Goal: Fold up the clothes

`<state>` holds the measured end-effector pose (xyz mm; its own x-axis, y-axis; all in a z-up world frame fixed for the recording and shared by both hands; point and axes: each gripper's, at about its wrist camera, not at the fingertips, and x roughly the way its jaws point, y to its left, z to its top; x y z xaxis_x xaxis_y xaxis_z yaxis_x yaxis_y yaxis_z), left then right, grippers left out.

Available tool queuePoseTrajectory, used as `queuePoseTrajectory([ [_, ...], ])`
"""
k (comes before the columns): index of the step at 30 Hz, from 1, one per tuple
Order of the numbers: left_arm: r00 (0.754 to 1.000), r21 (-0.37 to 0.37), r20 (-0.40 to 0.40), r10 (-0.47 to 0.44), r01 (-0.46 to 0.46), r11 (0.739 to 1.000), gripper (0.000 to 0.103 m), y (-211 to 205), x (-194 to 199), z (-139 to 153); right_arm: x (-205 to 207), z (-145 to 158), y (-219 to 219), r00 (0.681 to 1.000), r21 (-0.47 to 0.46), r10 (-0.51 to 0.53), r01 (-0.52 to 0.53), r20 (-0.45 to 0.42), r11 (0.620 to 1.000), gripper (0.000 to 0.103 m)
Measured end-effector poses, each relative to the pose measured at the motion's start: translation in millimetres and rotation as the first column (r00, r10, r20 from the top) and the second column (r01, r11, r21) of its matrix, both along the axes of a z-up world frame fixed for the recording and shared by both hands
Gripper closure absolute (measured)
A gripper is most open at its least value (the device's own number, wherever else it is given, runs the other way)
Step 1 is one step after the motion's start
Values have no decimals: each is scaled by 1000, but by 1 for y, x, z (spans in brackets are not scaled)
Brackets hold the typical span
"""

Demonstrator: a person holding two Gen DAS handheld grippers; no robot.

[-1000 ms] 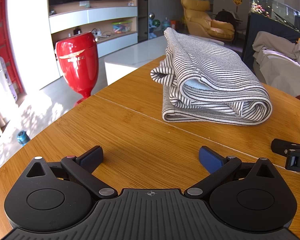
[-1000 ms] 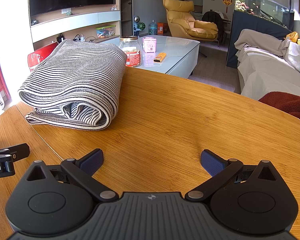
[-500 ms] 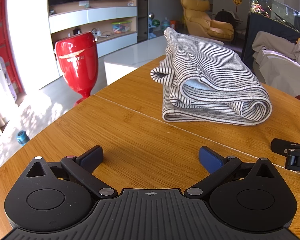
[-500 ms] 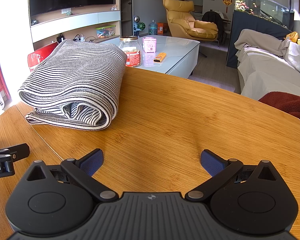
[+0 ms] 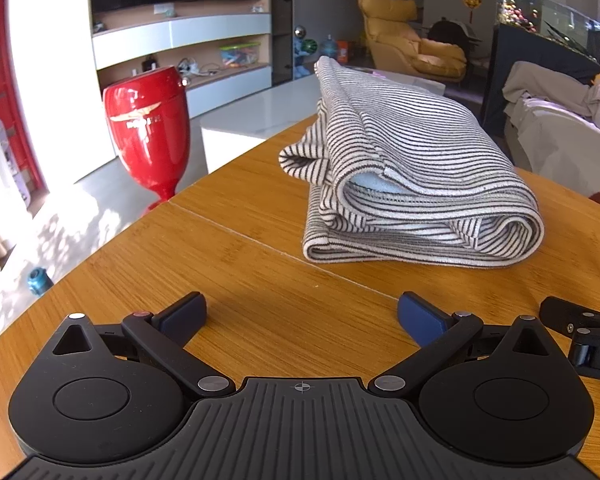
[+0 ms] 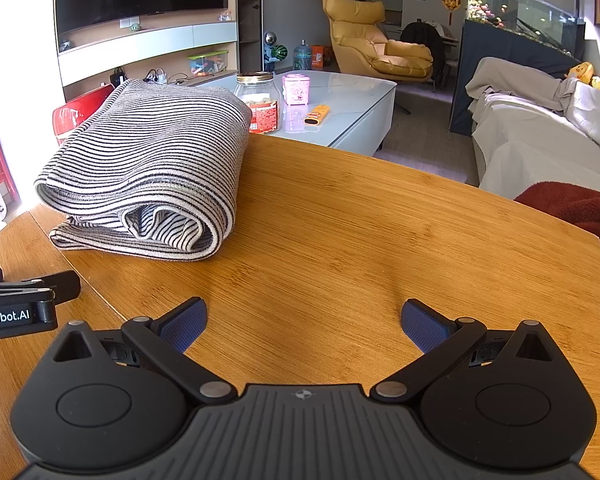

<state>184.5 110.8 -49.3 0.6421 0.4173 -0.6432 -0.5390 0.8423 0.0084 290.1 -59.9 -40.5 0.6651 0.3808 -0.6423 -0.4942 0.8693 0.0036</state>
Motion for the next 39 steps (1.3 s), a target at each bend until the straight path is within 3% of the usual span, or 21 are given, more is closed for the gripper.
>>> queuePoseTrajectory([
  [39,1000,-1,0,-1,1,1000,0,0,0,0,-1,-1,0,1000,0,-9,9,0,1000,0],
])
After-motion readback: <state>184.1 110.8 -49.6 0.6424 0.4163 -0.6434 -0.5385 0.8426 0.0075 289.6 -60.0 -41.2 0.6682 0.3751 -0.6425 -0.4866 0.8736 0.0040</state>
